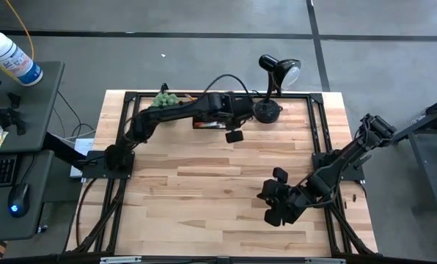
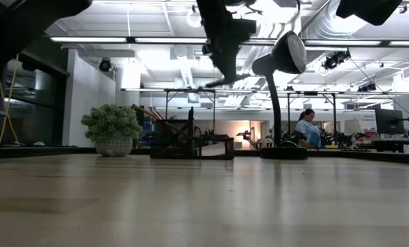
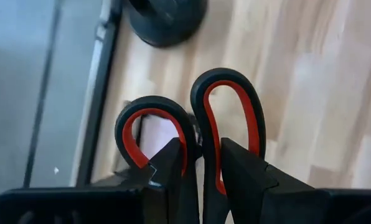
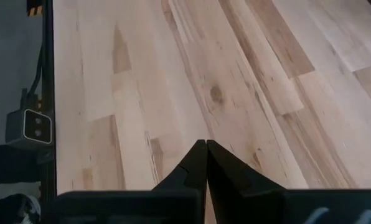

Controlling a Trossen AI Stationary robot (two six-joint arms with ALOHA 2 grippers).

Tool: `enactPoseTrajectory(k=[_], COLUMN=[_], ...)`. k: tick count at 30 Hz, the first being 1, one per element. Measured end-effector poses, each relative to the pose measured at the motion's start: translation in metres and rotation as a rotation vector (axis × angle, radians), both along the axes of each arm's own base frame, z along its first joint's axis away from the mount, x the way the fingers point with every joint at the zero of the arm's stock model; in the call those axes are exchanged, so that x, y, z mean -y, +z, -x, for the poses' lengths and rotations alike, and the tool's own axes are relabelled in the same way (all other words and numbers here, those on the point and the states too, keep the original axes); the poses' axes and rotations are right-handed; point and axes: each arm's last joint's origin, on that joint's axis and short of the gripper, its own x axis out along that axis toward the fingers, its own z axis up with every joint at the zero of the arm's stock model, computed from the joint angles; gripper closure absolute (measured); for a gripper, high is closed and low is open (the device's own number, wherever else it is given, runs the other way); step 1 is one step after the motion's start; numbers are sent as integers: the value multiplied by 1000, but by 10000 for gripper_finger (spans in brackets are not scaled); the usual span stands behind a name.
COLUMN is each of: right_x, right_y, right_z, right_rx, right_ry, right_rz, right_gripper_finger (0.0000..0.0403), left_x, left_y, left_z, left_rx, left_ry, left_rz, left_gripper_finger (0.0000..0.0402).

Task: Pick and place office supplies into organizer
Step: Put the black scissor into the black desk organizer

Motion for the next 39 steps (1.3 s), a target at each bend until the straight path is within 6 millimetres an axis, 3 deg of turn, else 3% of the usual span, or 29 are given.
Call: enactPoseTrajectory(k=[12,21,30,39], right_x=[1,3,5,12], right_y=[0,1,2,1], right_z=[-1,-1,-2,-7], right_rx=[22,50,66,61], right_ry=[-33,-69,-90,-116], right_rz=[15,43,63,58], right_gripper_finger=[399,400,401,397], left_x=[-19,-40,-47,-60], left_y=[51,59,62,63], left_z=[20,30,28,34], left_rx=[168,201,234,213], left_ry=[44,109,112,162], left_rz=[-158,-200,-235,-282], left_gripper_finger=[316,316,343,332])
